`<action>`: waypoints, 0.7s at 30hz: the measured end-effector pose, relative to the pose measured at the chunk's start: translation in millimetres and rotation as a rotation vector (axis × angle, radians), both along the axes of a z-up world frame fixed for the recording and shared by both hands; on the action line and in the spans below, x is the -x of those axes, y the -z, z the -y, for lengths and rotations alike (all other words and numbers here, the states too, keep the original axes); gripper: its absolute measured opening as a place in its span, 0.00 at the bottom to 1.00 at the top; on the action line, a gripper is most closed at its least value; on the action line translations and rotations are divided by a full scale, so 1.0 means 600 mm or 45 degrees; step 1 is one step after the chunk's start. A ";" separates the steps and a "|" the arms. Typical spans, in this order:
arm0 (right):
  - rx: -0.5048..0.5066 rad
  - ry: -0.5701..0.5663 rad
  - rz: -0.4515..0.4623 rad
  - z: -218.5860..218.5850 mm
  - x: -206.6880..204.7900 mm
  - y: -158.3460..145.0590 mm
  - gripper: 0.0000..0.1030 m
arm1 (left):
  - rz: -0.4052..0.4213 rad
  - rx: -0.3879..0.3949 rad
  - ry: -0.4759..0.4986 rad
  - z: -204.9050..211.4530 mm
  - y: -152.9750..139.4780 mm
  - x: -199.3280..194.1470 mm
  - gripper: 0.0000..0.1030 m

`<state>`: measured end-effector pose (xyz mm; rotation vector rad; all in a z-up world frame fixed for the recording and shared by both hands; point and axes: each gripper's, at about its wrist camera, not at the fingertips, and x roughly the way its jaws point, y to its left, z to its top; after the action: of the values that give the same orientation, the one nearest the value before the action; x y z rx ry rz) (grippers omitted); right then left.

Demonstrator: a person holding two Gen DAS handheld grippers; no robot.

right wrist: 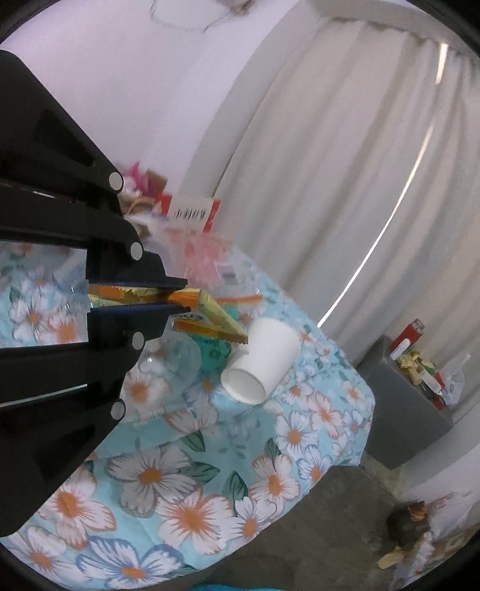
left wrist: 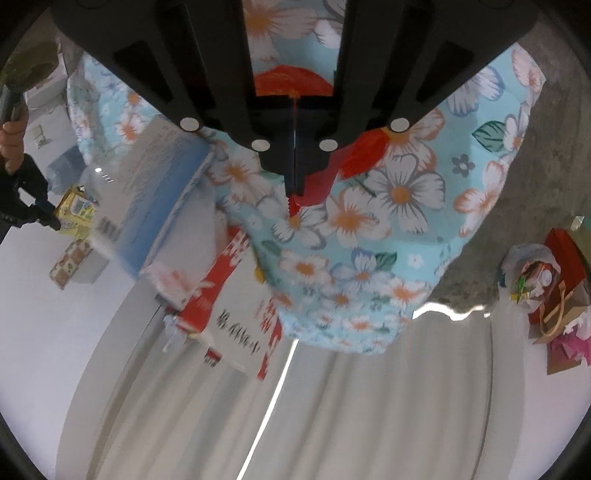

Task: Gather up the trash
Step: 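Grasp the red packet with the left tool while the right tool grasps the yellow snack wrapper, then carry both items to the blue wastebasket and open both tools to drop them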

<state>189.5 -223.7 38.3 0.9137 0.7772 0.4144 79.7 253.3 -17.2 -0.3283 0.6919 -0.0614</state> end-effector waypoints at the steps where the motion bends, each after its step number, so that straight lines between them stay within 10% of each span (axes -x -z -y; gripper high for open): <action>1: -0.029 0.001 0.014 0.006 0.005 -0.002 0.07 | 0.024 -0.001 0.008 0.003 -0.011 0.008 0.00; 12: -0.114 0.054 0.179 0.074 0.108 -0.050 0.06 | 0.190 0.091 0.213 0.065 -0.111 0.057 0.00; 21: -0.076 0.310 0.206 0.199 0.222 -0.053 0.06 | 0.246 0.175 0.601 0.247 -0.172 0.026 0.00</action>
<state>56.3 -343.4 70.1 1.0046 0.5007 0.2942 64.3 105.1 86.0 -0.2809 0.5619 -0.5845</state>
